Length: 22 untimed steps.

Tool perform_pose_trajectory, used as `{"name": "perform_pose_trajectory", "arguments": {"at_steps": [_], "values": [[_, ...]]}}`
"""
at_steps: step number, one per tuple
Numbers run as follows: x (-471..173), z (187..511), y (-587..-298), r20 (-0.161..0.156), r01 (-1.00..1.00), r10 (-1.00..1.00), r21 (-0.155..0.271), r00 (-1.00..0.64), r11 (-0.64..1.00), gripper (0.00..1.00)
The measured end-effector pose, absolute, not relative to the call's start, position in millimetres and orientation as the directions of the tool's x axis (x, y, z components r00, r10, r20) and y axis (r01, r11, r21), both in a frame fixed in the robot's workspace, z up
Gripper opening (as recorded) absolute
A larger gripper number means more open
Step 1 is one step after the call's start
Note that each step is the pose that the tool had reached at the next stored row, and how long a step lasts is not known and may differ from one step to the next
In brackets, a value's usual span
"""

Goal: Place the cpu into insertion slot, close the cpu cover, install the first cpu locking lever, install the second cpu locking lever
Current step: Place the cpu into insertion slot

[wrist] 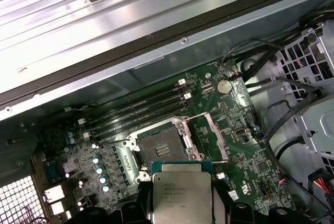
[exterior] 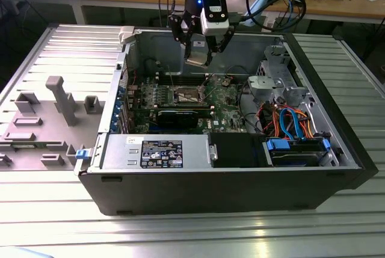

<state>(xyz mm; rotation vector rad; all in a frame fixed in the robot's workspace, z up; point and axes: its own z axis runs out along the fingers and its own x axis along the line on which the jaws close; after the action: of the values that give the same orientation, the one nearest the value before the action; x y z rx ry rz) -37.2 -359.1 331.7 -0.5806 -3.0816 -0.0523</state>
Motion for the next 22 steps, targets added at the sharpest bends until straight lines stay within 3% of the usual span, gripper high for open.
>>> {"name": "perform_pose_trajectory", "arguments": {"at_steps": [22], "values": [[-37.2,331.4,-359.1,0.011,0.401,0.401,0.032,-0.916,0.916,0.55]]}}
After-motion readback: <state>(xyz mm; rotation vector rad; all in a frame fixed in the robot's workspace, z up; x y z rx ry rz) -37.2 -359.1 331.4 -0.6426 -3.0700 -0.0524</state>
